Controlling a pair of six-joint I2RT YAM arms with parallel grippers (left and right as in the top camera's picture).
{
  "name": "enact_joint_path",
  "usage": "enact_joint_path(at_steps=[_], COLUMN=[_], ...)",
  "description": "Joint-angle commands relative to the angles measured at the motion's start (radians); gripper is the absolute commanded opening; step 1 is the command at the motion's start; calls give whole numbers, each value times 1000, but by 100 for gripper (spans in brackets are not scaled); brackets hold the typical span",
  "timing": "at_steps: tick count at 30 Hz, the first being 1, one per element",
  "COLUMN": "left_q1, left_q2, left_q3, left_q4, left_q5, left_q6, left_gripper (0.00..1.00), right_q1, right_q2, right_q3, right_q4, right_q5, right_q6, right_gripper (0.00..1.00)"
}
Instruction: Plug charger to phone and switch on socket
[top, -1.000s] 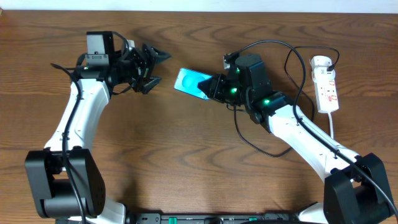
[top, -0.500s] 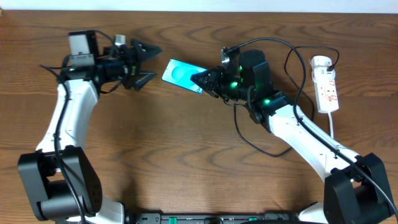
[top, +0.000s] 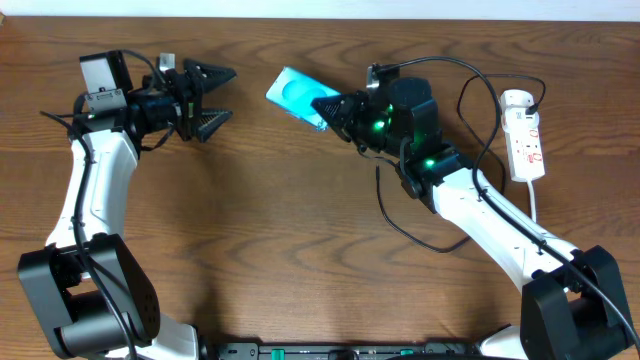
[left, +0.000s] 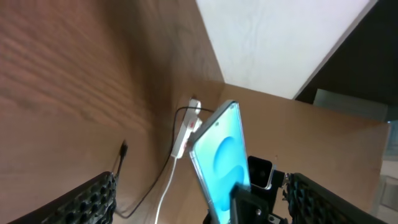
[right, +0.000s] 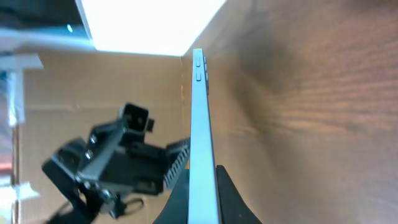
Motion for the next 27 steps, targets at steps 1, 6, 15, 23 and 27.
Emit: enact_joint_path(at_steps=[1,6,15,23,27], left_q1=[0,-16,-148,-193,-193], left_q2=[-3,-3,-3,-3,-3], left_q3=[8,8,8,8,8], left_q4=[37,79,275,403,403], left_q5=[-16,-84,-198,-248,-254], left_q6=[-29,-63,-177,-265,-272], left_gripper=[87,87,87,87,87], right_q1=[20,30,30,32,47], right_q2=[-5,-5,-5,-5,-5], right_q3=[18,18,18,18,18], right_q4=[58,92,111,196,235], right_q5=[90,142,177,216,246], right_q6=[53,90,112,190,222], right_gripper=[1,1,1,1,2])
